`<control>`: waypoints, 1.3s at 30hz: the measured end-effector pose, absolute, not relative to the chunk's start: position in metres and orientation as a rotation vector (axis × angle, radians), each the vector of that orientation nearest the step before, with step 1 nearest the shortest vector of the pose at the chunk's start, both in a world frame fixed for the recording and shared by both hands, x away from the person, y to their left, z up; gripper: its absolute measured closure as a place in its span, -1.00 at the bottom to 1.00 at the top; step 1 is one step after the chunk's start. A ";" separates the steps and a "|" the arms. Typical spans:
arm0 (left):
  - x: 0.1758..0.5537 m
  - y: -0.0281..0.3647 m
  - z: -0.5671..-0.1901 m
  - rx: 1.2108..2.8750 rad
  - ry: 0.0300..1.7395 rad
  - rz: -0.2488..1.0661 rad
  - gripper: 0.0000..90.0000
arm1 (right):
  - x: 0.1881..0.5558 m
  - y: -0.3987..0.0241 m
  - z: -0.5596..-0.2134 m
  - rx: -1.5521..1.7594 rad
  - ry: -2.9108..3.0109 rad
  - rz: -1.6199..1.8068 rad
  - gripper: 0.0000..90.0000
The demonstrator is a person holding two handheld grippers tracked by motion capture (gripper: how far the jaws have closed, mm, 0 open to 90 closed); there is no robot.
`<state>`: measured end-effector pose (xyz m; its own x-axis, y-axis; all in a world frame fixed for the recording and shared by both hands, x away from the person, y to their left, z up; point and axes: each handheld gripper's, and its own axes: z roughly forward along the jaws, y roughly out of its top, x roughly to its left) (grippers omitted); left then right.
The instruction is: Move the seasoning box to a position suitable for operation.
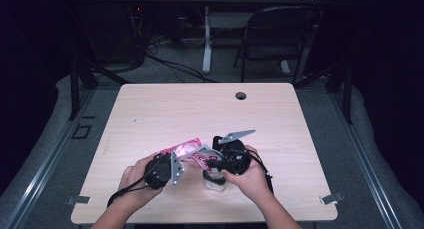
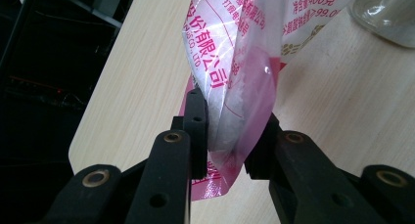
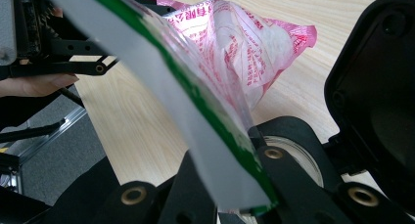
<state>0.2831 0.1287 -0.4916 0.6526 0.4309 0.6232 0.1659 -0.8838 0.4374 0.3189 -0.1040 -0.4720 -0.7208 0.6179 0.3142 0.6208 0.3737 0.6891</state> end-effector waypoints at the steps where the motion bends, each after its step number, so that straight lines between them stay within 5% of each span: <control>1: 0.283 0.128 -0.492 2.532 0.472 1.087 0.68 | 0.319 -0.104 -0.472 -1.175 -2.600 -1.306 1.00; 39: 0.281 0.119 -0.489 2.511 0.288 1.321 0.70 | 0.318 -0.112 -0.474 -1.194 -2.592 -1.292 0.97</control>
<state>0.2813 0.1190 -0.4890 0.5598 0.3065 0.7698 0.0422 -0.9384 0.3429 0.3179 -0.1116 -0.4741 -0.7093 0.6274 0.3214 0.6344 0.3695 0.6790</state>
